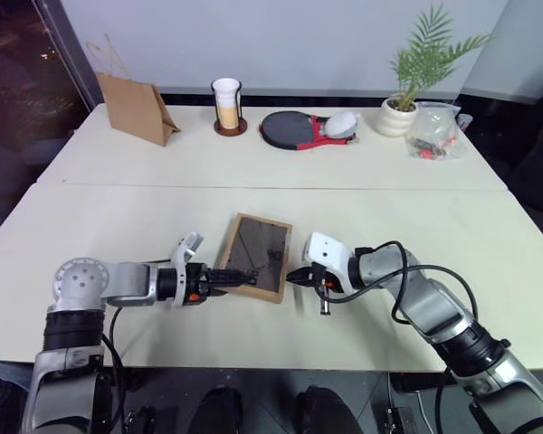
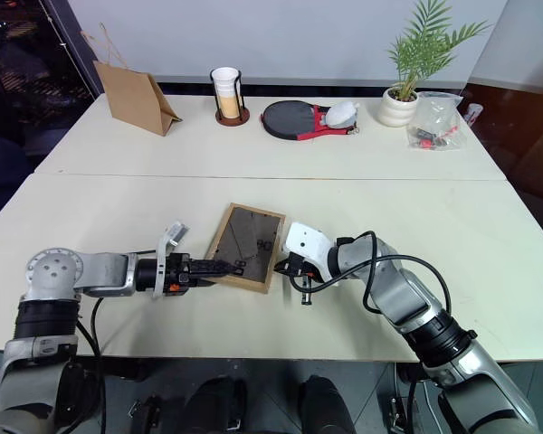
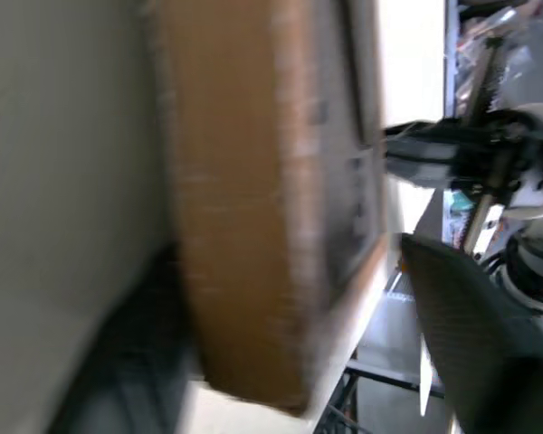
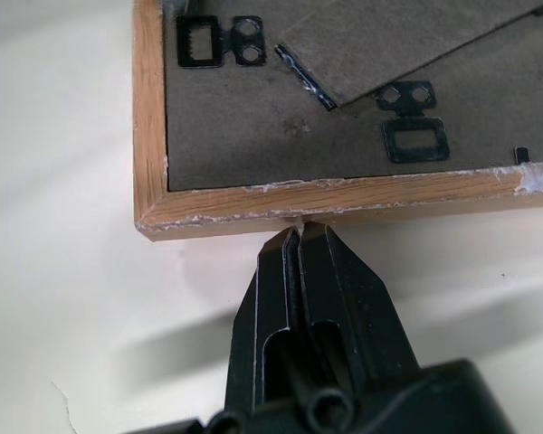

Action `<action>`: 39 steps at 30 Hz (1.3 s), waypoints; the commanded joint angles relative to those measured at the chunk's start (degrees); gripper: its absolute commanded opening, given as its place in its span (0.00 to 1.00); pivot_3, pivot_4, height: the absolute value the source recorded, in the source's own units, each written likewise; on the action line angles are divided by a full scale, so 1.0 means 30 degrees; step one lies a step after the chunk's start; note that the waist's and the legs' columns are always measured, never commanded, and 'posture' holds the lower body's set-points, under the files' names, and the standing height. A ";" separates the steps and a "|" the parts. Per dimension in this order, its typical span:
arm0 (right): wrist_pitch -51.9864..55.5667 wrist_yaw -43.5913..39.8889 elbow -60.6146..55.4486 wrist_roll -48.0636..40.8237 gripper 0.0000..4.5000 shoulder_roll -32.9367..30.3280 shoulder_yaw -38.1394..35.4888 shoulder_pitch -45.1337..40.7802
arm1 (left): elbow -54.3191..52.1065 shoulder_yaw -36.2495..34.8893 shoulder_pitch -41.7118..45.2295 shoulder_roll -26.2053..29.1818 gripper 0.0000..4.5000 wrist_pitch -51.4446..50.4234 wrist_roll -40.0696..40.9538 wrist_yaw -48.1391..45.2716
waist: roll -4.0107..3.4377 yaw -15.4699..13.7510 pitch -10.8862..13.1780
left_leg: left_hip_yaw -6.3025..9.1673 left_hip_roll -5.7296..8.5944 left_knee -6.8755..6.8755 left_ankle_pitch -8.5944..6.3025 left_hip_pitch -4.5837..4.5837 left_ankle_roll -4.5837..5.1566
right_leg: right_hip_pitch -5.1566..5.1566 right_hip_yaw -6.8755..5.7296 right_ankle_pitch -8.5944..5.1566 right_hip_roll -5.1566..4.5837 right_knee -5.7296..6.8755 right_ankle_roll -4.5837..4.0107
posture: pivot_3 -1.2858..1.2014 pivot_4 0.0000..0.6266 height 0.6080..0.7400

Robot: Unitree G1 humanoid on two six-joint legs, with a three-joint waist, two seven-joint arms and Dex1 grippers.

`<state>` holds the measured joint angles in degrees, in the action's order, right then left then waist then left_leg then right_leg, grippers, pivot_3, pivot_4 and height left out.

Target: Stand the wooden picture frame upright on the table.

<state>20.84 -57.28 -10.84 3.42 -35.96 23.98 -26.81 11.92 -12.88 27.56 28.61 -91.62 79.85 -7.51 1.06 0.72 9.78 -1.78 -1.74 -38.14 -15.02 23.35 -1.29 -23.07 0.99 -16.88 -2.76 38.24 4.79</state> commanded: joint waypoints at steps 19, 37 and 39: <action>1.3774 0.1214 -0.3595 -1.2615 0.12 -0.2044 -1.2147 -0.2434 | -0.3886 -0.0983 -0.1065 0.0141 0.24 0.2606 0.0423 -0.7317 | 0.0012 0.0153 0.0000 | 0.0003 -0.0025 0.0055 -0.0002 -0.0015 -0.0001 | -0.0007 -0.0004 0.0013 -0.0028 -0.0027 -0.0044 | 0.52 0.24 1.00; 1.6613 0.5482 -0.2602 -1.4998 0.99 0.2850 -0.8079 -0.6640 | -0.4523 0.0520 -0.2470 0.0364 0.24 0.4784 -0.2792 -1.1123 | 0.0008 0.0050 0.0003 | -0.0019 -0.0013 0.0080 -0.0009 0.0057 0.0012 | -0.0082 0.0000 0.0014 -0.0058 -0.0061 -0.0042 | 0.52 0.24 1.00; 1.6208 0.5510 -0.2175 -1.4693 0.99 0.2961 -0.7587 -0.6723 | -0.4577 0.0601 -0.2668 0.0386 0.24 0.4938 -0.3011 -1.1364 | 0.0009 0.0047 0.0003 | -0.0019 -0.0010 0.0080 -0.0010 0.0058 0.0013 | -0.0082 -0.0002 0.0015 -0.0061 -0.0064 -0.0042 | 0.52 0.24 1.00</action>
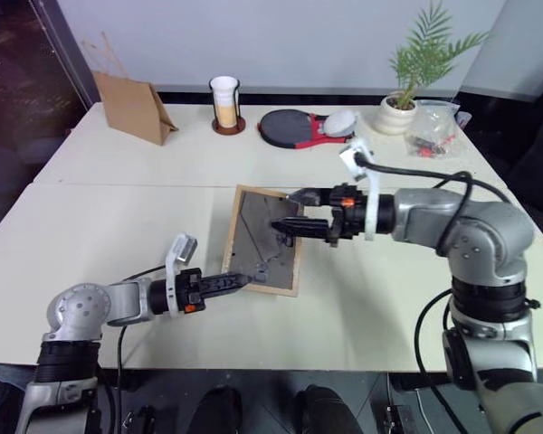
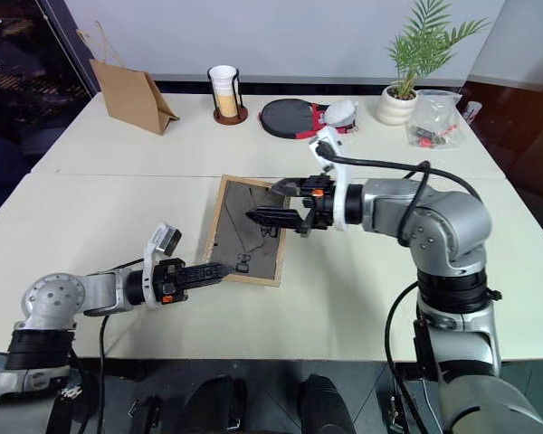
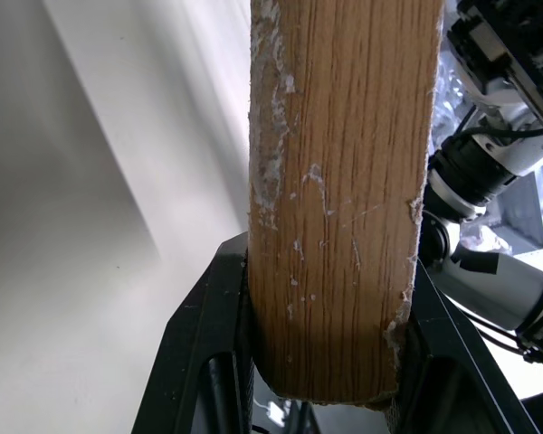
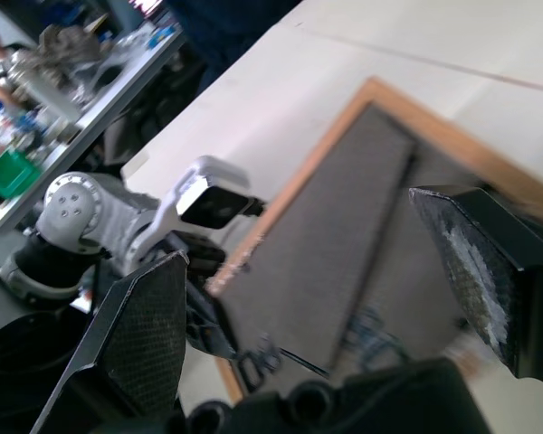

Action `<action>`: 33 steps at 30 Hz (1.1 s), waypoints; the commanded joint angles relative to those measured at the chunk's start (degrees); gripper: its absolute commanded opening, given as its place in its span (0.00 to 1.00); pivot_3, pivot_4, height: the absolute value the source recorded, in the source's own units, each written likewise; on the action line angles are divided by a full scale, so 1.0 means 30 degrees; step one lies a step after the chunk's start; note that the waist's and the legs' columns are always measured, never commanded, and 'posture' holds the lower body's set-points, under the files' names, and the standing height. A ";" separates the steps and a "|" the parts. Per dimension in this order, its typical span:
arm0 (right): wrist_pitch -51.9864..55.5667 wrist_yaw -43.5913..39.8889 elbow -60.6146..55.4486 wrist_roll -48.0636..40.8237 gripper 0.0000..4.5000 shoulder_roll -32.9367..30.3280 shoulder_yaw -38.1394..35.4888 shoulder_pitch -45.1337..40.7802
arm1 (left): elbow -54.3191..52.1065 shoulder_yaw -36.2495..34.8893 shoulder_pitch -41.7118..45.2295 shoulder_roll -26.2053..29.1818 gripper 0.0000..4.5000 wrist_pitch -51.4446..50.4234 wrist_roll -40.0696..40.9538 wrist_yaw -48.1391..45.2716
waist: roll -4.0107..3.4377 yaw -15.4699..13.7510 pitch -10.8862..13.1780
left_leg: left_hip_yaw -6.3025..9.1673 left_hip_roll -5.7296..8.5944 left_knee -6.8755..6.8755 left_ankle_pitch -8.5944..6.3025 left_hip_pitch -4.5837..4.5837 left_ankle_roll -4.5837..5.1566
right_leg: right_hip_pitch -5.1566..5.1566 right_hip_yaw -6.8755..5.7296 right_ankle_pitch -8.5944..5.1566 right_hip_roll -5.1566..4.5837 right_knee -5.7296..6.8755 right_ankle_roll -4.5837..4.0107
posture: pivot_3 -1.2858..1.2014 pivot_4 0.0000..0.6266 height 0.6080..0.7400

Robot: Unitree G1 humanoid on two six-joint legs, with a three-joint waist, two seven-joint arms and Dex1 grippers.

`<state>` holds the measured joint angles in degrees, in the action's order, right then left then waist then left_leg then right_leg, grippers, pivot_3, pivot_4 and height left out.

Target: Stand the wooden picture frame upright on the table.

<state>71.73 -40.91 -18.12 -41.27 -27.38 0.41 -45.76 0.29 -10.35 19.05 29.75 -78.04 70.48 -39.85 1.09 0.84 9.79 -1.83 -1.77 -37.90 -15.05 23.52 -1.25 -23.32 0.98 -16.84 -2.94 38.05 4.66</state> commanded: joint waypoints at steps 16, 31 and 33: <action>-0.3615 -0.1075 0.3073 0.1836 0.99 0.0559 0.2760 -0.1082 | -0.2309 -0.0324 0.0132 -0.0777 0.24 -0.0034 0.0549 0.0319 | -0.0001 0.0051 0.0001 | -0.0002 -0.0003 0.0018 -0.0001 0.0000 0.0001 | -0.0012 0.0000 0.0001 0.0003 -0.0002 0.0002 | 0.52 0.24 1.00; -0.1750 -0.0755 0.0488 -0.0061 0.99 0.0227 0.0877 -0.1412 | -0.1268 -0.1525 0.1049 -0.2093 0.24 -0.0685 0.2327 0.3822 | -0.0002 0.0051 0.0001 | 0.0001 -0.0001 0.0027 -0.0001 0.0002 0.0000 | -0.0013 -0.0001 0.0001 -0.0009 -0.0007 0.0002 | 0.52 0.24 1.00; -0.1421 -0.0561 0.0071 -0.0369 0.99 0.0175 0.0639 -0.1370 | -0.1173 -0.1573 0.1093 -0.2117 0.24 -0.0689 0.2531 0.4043 | -0.0002 0.0052 0.0001 | 0.0001 -0.0002 0.0034 -0.0001 0.0002 0.0000 | -0.0016 0.0000 0.0000 -0.0009 -0.0009 0.0001 | 0.52 0.24 1.00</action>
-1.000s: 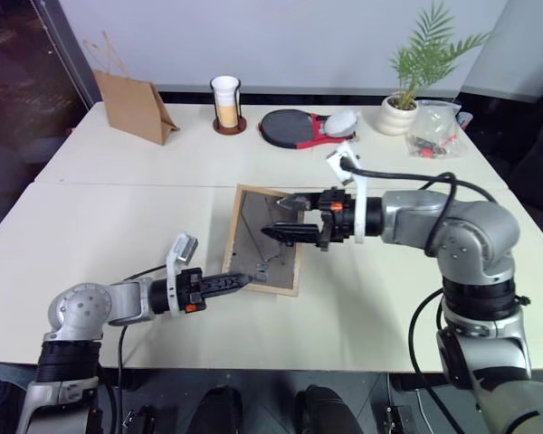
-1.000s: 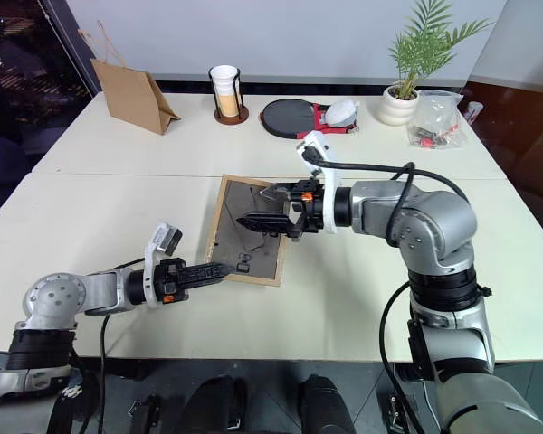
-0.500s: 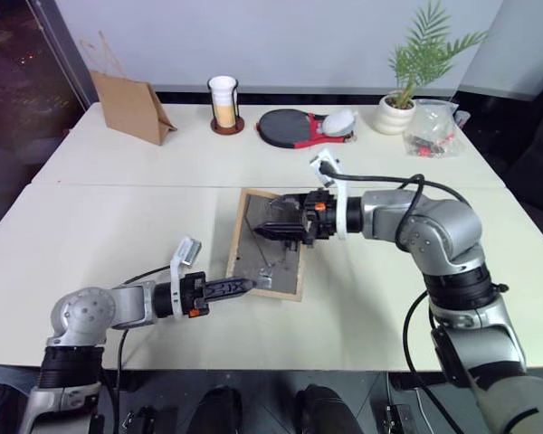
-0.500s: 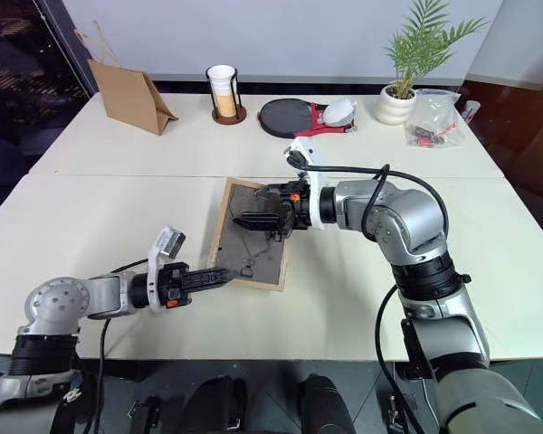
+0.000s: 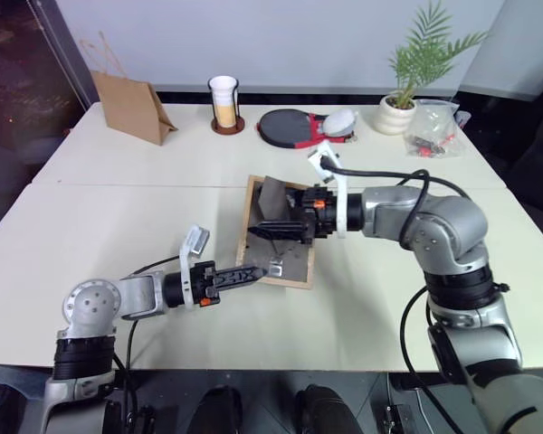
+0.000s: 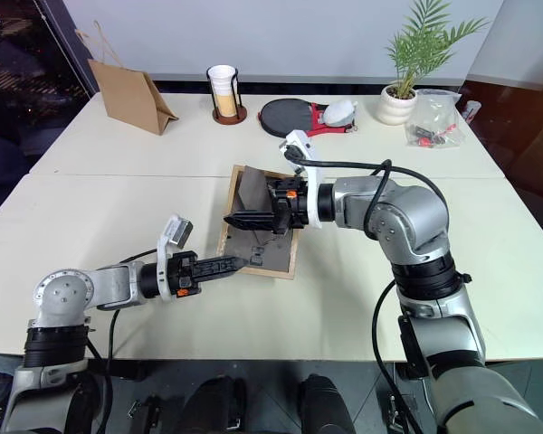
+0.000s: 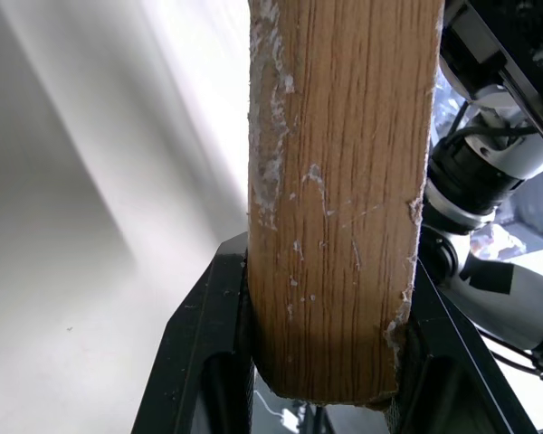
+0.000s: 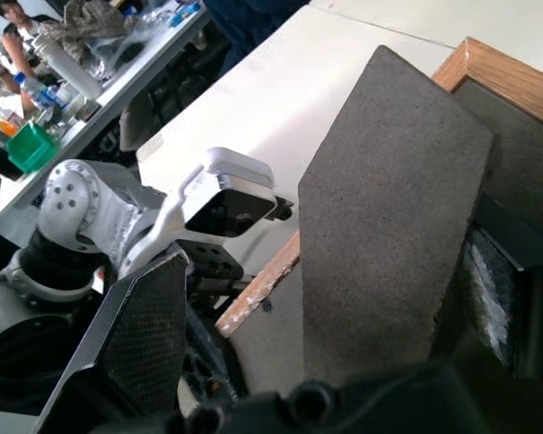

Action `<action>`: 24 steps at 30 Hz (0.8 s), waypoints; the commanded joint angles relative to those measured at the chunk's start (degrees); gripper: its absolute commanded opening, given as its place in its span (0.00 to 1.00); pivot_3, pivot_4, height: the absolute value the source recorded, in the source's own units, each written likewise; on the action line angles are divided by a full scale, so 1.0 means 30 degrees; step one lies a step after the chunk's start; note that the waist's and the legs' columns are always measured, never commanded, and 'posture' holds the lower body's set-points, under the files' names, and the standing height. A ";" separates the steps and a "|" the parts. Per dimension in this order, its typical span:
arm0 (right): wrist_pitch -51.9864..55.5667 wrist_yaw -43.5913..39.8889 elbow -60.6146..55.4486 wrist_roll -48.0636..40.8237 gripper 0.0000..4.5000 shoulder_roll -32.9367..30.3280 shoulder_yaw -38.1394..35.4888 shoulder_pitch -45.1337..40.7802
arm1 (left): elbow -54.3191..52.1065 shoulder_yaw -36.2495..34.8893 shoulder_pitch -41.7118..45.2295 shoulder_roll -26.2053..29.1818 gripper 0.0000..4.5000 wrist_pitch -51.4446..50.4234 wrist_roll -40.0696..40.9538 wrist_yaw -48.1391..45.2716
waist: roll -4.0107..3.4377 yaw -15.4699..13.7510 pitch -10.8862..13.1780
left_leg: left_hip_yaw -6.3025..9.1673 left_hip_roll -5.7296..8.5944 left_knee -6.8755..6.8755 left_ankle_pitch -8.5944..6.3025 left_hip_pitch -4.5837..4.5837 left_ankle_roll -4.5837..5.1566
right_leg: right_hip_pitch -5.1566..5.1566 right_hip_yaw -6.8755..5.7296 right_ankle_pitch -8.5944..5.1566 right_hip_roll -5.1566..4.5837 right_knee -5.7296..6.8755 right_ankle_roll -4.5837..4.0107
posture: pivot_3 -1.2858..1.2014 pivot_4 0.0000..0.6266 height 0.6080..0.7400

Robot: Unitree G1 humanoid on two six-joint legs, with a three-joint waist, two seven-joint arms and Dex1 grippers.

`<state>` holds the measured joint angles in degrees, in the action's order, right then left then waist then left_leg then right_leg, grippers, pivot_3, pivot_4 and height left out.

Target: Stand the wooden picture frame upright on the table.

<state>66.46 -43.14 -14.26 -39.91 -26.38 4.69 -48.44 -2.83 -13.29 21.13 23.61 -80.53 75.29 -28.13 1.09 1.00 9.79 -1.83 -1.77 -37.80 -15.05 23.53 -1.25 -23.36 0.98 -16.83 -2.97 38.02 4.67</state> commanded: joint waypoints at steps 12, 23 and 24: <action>0.1316 0.1154 -0.2650 -0.2110 0.99 -0.0622 -0.1752 -0.0182 | 0.0170 -0.0517 0.0544 0.0061 0.24 0.0210 0.1536 0.0858 | 0.0000 -0.0017 0.0000 | -0.0001 0.0007 0.0042 0.0000 0.0001 -0.0001 | -0.0011 0.0001 -0.0002 -0.0014 -0.0026 -0.0004 | 0.52 0.24 1.00; 0.1458 0.1354 -0.3210 -0.2732 0.99 -0.1721 -0.2176 0.0459 | 0.0193 -0.0646 0.0224 0.0308 0.24 0.0417 0.1502 0.0356 | 0.0000 -0.0018 0.0000 | -0.0010 0.0014 0.0178 0.0003 0.0001 -0.0004 | -0.0023 0.0001 -0.0002 -0.0013 -0.0134 -0.0003 | 0.52 0.24 1.00; 0.1514 0.1357 -0.3314 -0.2866 0.99 -0.1812 -0.2235 0.0527 | 0.0221 -0.0639 0.0248 0.0298 0.24 0.0456 0.1498 0.0353 | 0.0000 -0.0024 0.0000 | -0.0011 0.0013 0.0192 0.0003 0.0001 -0.0005 | -0.0023 0.0001 -0.0002 -0.0012 -0.0150 -0.0003 | 0.52 0.24 1.00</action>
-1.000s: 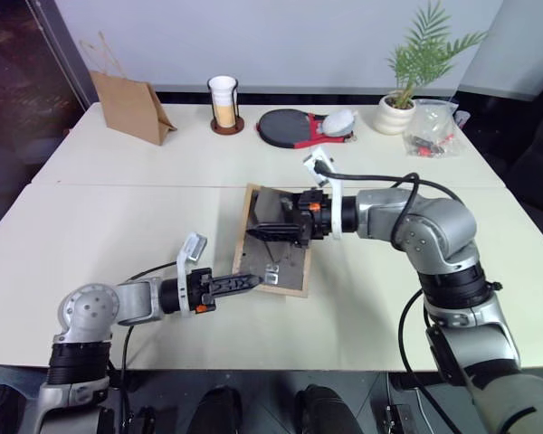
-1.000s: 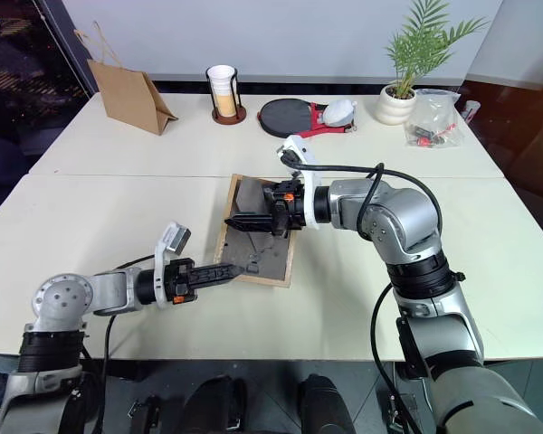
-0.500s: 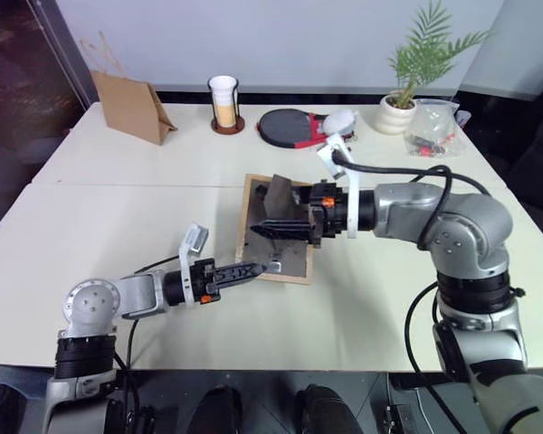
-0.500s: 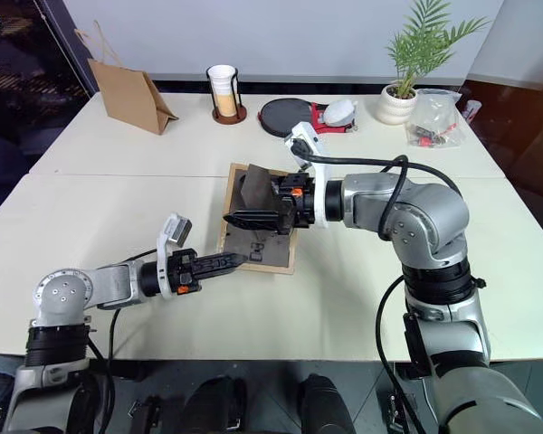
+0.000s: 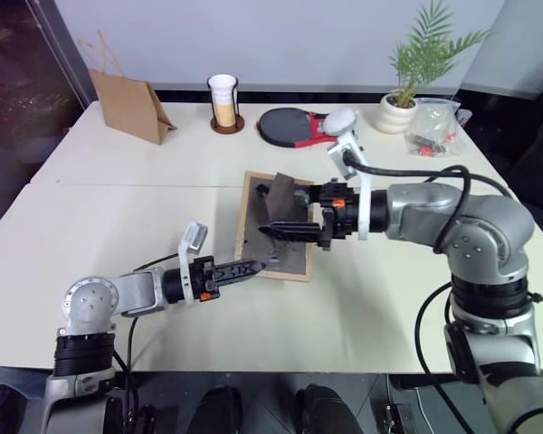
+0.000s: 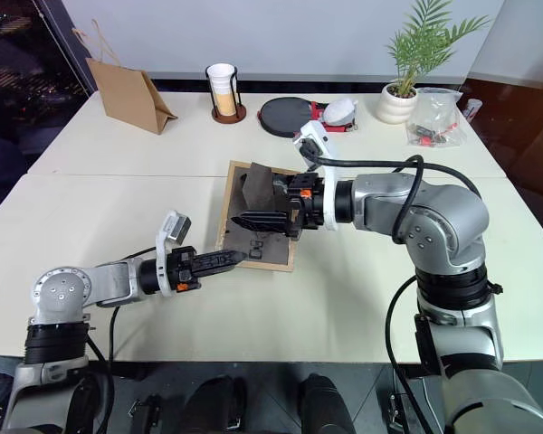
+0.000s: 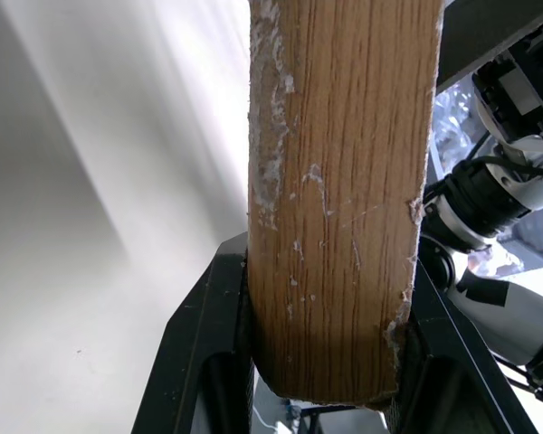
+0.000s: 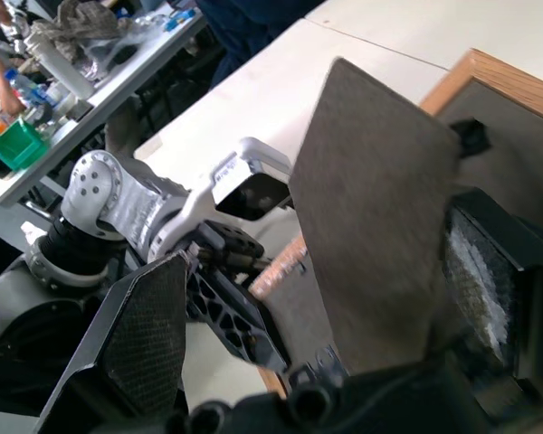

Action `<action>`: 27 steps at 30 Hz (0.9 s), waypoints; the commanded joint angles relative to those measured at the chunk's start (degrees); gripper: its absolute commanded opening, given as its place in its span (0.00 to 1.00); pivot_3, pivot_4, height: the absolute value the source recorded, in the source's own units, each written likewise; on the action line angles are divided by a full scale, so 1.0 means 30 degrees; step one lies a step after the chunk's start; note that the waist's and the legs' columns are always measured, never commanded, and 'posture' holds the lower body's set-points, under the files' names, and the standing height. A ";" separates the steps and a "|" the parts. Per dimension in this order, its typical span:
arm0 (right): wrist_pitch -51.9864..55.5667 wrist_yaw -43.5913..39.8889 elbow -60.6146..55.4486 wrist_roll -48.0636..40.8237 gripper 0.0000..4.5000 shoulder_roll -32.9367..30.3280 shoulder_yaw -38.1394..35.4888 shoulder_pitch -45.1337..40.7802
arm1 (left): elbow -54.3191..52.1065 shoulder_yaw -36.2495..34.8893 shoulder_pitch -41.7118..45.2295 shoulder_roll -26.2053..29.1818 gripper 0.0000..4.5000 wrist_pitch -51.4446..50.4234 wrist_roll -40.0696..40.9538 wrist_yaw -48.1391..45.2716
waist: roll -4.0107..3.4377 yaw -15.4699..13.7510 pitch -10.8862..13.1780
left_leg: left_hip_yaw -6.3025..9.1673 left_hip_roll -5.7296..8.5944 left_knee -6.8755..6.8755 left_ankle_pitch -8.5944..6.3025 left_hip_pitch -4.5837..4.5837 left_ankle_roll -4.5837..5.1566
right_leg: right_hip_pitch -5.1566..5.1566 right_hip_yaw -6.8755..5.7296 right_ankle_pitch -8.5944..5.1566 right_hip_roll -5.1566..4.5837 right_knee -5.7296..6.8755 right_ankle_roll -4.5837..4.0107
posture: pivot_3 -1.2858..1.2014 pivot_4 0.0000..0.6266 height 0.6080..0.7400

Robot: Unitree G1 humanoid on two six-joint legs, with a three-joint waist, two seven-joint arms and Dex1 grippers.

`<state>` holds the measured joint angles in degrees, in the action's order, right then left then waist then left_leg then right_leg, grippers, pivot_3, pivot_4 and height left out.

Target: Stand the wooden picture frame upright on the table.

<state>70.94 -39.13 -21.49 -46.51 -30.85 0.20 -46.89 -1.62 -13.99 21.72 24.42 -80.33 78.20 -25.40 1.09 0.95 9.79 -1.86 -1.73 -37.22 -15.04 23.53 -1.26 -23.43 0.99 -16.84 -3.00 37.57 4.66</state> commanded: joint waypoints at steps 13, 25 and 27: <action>0.0455 0.0405 -0.1484 -0.2143 0.99 -0.1390 -0.1551 0.0553 | 0.0103 -0.0246 -0.0291 0.0278 0.24 0.0901 -0.0165 -0.1580 | 0.0000 -0.0036 0.0000 | -0.0006 0.0000 0.0027 0.0000 0.0014 0.0001 | 0.0005 -0.0004 0.0001 -0.0003 -0.0060 0.0002 | 0.52 0.24 1.00; 0.0096 -0.0677 0.6076 -0.0923 0.99 -0.3639 -0.2869 0.0470 | -0.0601 -0.0164 -0.0324 0.0586 0.24 0.0714 0.0189 -0.2055 | 0.0004 0.0042 0.0002 | -0.0016 0.0008 0.0028 -0.0001 0.0020 0.0002 | 0.0017 -0.0004 0.0000 -0.0006 -0.0098 -0.0002 | 0.52 0.24 1.00; 0.0545 -0.0837 0.7975 -0.1183 0.99 -0.2822 -0.3058 -0.0201 | -0.0664 -0.0167 -0.0328 0.0600 0.24 0.0663 0.0287 -0.2040 | 0.0003 0.0068 0.0002 | -0.0017 -0.0003 0.0032 0.0000 0.0019 0.0002 | 0.0013 -0.0002 0.0002 0.0015 -0.0094 0.0003 | 0.52 0.24 1.00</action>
<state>71.82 -40.82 -0.15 -48.54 -40.53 -7.33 -45.11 -1.33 -13.88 20.34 25.92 -78.39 76.90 -30.32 1.10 1.15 9.80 -1.92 -1.77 -37.13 -15.04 23.58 -1.25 -23.39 0.99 -16.83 -2.93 37.30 4.67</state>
